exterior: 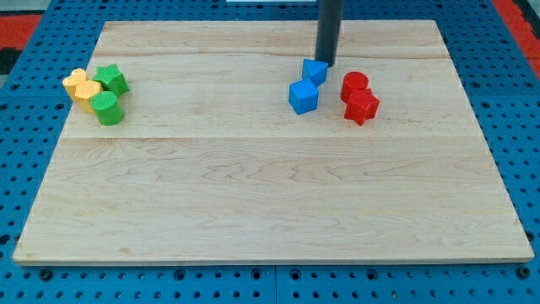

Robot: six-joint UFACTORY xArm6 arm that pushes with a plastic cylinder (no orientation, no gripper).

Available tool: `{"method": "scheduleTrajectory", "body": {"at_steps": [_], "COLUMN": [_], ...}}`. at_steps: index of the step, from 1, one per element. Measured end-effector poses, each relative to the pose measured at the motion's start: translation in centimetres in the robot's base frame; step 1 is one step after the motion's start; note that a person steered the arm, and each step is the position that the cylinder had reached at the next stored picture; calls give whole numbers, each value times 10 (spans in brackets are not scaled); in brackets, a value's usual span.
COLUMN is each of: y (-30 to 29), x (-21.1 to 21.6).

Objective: Move blue triangle to the center

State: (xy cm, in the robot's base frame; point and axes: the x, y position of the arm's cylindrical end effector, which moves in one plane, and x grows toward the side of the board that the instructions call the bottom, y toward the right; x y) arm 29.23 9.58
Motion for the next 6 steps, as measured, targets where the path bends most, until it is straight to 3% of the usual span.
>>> {"method": "scheduleTrajectory", "body": {"at_steps": [1,2,6], "y": [24,11,-101], "x": [0,1,50]}}
